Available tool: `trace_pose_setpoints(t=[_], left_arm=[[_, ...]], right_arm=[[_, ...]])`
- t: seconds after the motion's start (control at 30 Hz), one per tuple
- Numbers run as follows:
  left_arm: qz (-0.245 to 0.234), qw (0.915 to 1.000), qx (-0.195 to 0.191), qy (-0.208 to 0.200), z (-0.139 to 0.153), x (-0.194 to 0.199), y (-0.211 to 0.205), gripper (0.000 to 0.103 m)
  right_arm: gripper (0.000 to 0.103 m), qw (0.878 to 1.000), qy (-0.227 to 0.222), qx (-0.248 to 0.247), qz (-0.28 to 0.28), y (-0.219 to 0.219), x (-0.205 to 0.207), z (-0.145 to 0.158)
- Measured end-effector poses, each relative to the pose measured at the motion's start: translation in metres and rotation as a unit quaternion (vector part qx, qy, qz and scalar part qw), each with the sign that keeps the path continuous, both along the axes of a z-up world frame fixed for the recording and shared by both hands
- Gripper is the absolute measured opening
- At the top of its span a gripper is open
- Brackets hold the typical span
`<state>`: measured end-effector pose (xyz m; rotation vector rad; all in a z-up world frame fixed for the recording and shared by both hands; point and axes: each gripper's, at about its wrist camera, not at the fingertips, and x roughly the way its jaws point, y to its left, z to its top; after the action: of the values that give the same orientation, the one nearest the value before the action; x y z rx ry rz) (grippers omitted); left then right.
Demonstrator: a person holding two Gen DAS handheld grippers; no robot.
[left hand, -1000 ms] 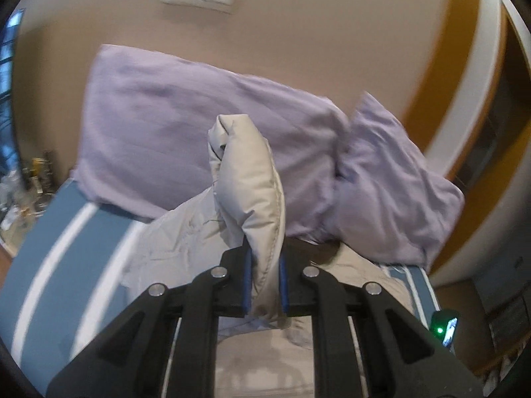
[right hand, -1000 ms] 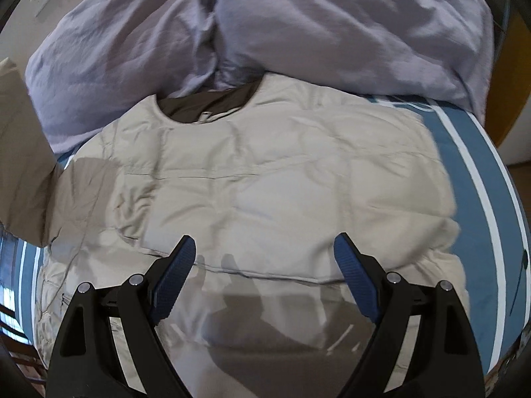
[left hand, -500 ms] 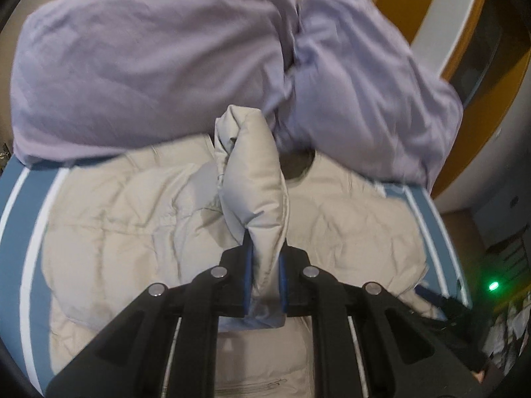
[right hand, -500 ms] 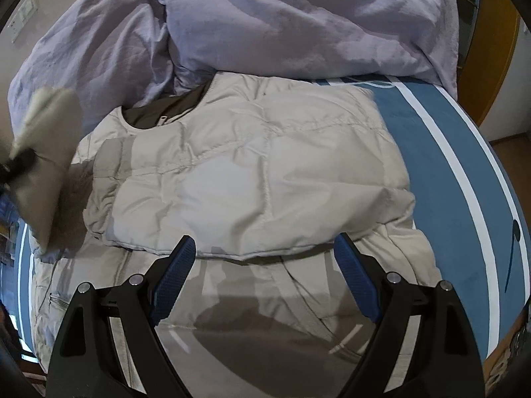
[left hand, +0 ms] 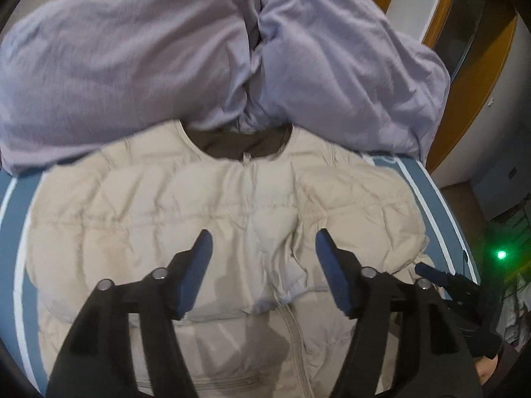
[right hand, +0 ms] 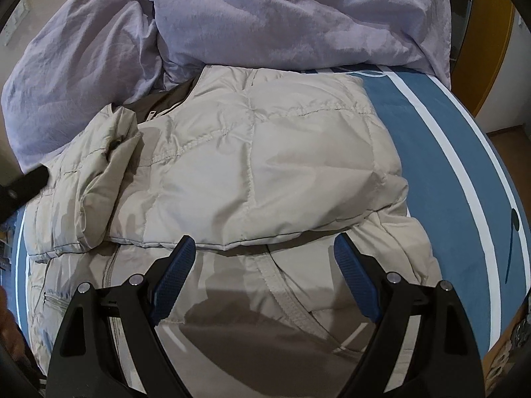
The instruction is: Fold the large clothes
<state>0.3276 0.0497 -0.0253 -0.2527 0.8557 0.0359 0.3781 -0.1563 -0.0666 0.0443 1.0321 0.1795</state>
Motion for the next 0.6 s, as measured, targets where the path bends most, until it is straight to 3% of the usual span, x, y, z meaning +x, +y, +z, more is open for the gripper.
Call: trace_pose_setpoints(t=[0.13, 0.27, 0.6], left_arm=[[0.029, 0.9994, 0.015, 0.009, -0.001, 0.005, 0.015, 0.068], [0.054, 0.9973, 0.034, 0.037, -0.02, 0.016, 0.024, 0.068], [0.051, 0.9915, 0.067, 0.099, -0.065, 0.037, 0.01, 0.067]], right_arm=[[0.087, 1.0, 0.0, 0.001, 0.0, -0.001, -0.001, 0.0], [0.087, 1.0, 0.0, 0.001, -0.001, -0.003, -0.003, 0.001], [0.087, 1.0, 0.004, 0.0, -0.011, -0.019, -0.005, 0.004]])
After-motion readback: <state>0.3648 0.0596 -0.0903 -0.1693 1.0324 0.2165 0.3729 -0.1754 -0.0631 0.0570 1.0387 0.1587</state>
